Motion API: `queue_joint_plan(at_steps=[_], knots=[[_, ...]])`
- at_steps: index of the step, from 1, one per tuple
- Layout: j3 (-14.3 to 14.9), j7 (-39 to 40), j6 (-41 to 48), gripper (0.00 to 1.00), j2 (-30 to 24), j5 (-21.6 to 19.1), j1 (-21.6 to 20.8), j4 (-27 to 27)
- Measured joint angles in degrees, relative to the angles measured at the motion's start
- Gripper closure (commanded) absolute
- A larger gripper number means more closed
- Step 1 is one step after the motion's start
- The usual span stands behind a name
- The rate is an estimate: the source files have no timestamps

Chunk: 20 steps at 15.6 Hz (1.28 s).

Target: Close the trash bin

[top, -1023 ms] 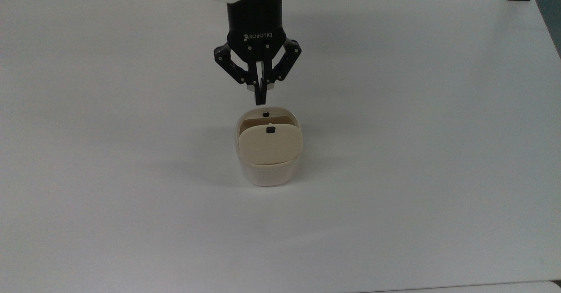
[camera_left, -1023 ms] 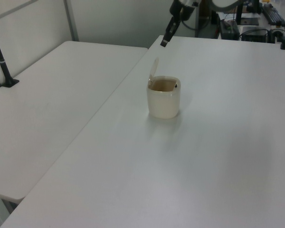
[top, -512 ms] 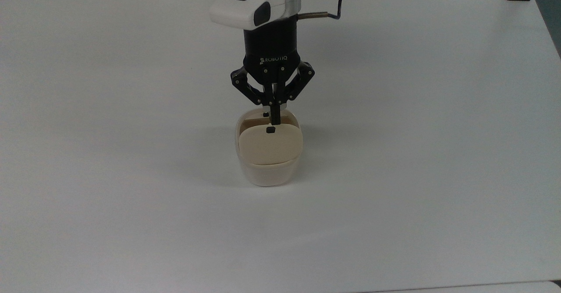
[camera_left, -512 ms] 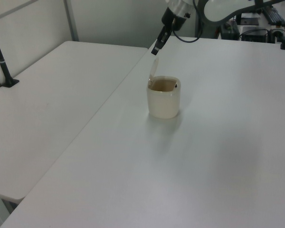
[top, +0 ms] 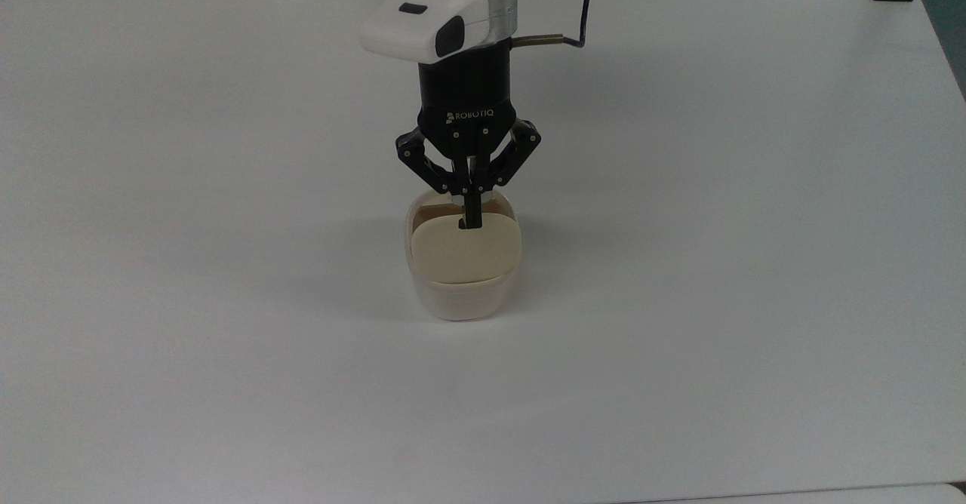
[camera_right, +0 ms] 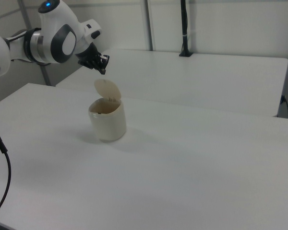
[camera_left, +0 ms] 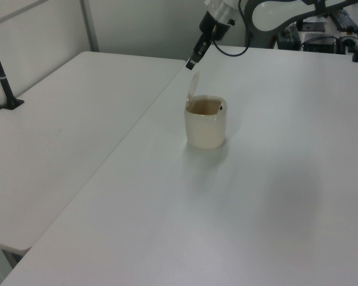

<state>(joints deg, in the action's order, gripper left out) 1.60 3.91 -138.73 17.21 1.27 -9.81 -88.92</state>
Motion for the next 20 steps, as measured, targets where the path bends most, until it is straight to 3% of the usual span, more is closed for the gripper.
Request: queue_joint_plan(at_steps=[11,20], knots=[[0.1,0.0,-2.4,1.0,2.8,0.0,0.0,0.3],[0.1,0.5,13.8,1.0,2.6,4.2,0.0,0.7]])
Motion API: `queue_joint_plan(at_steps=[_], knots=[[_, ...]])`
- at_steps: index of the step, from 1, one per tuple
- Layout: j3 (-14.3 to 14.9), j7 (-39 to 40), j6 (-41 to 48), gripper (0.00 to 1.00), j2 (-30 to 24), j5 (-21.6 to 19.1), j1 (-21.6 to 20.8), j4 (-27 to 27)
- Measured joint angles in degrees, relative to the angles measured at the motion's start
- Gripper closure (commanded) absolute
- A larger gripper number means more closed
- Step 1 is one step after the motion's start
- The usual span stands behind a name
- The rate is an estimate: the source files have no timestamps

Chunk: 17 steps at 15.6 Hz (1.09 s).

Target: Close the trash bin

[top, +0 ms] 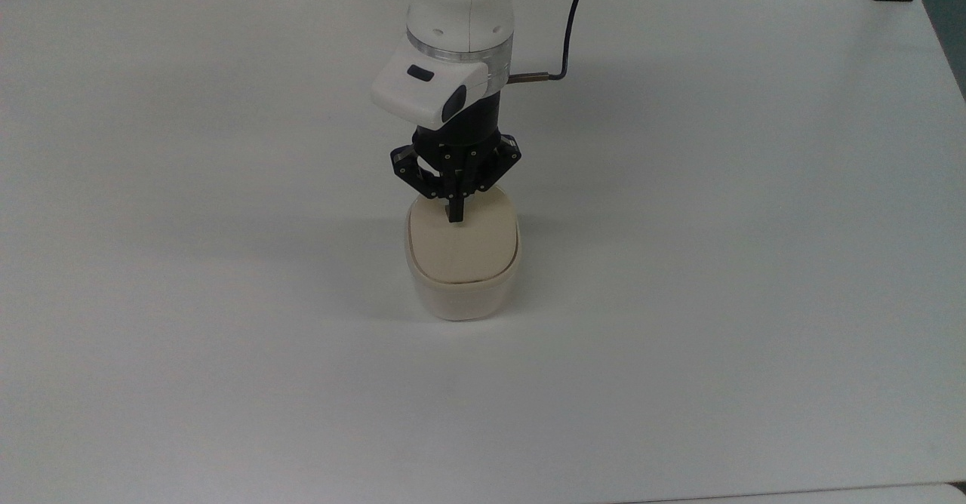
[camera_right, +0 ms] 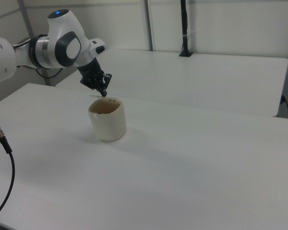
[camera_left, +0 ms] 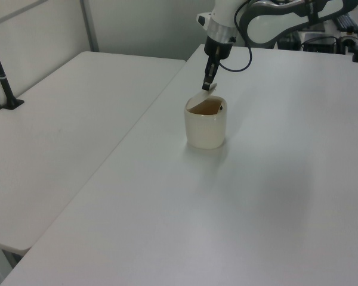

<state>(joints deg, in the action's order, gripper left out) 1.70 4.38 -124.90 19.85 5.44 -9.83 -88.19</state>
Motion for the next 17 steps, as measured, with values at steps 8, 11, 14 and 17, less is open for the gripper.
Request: queue_joint_plan(at_steps=[8,11,14,17], knots=[[0.0,2.6,3.8,1.0,1.0,0.3,-0.1,-1.2],[0.0,2.9,3.8,1.0,2.1,0.3,-0.1,-1.3],[0.0,3.0,3.8,1.0,2.2,0.3,-0.1,-1.1],[0.0,3.0,3.8,1.0,2.1,0.3,-0.1,-0.9]])
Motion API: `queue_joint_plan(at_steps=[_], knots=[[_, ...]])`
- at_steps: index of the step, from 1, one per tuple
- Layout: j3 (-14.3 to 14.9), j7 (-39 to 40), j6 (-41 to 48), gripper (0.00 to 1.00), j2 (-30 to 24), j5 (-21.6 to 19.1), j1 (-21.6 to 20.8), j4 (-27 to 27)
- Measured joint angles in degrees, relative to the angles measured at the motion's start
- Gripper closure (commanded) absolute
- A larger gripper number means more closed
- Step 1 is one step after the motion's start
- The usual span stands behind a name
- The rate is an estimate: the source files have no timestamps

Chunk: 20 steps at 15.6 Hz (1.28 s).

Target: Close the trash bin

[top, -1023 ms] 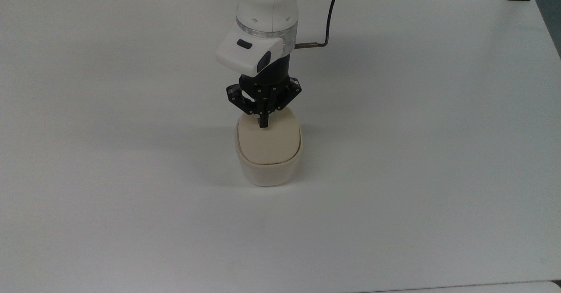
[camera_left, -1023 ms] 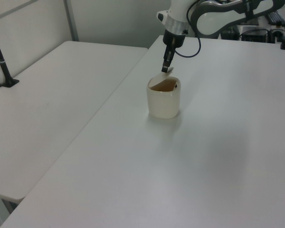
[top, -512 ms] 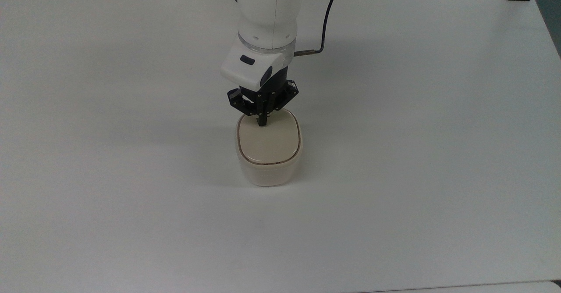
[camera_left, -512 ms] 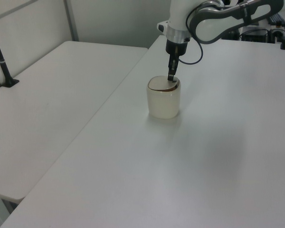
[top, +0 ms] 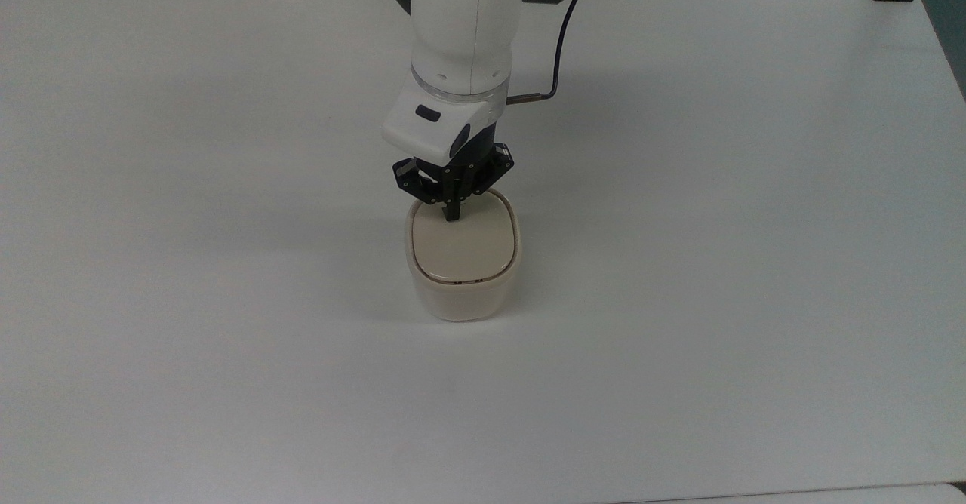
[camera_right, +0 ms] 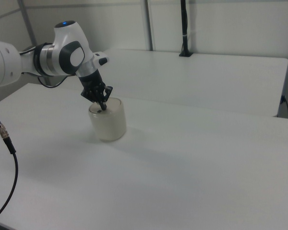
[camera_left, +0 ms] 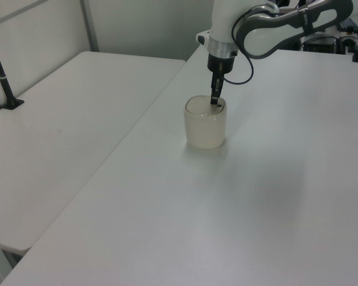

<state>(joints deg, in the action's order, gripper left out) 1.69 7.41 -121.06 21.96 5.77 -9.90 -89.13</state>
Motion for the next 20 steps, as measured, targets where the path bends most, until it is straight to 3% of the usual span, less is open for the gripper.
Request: queue_joint_plan(at_steps=[5,12,14,15,17,18,20], knots=[[0.5,0.0,6.3,0.97,-2.5,0.0,0.6,1.4],[0.9,0.0,21.6,0.79,-11.8,0.0,3.5,2.0],[1.0,0.0,24.3,0.6,-14.5,0.0,4.7,1.9],[1.0,0.0,25.4,0.42,-15.6,0.0,5.2,1.9],[1.2,0.0,26.7,0.19,-17.1,0.0,5.4,1.7],[1.2,0.0,27.0,0.0,-17.6,0.0,5.4,1.6],[1.2,0.0,27.1,0.0,-17.8,0.0,5.4,1.3]])
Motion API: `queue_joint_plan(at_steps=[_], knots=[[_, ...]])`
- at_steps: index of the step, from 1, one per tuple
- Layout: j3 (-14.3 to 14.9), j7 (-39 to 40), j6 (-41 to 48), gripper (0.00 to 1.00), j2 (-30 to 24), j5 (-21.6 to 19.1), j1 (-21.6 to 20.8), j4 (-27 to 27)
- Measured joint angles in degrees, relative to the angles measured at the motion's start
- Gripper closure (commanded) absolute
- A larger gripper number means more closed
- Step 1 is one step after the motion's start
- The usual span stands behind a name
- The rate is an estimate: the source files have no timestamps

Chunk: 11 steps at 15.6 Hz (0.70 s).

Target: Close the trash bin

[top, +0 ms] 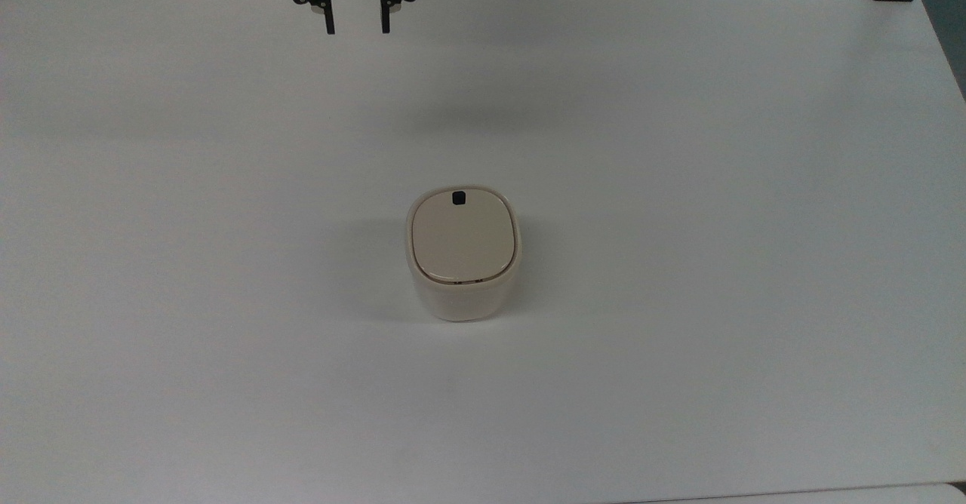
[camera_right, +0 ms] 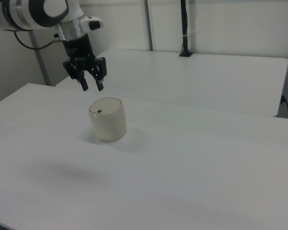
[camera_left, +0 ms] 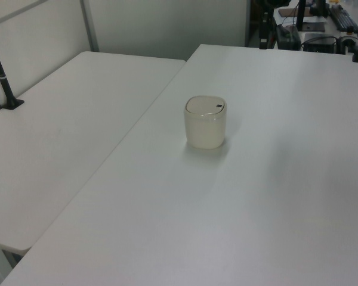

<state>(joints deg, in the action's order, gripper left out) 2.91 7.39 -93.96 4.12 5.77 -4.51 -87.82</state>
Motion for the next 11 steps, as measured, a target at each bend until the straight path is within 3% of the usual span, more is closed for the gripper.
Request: queue_joint_plan(at_steps=[11], knots=[[0.5,0.0,0.0,0.0,0.0,0.0,-0.1,-0.4]])
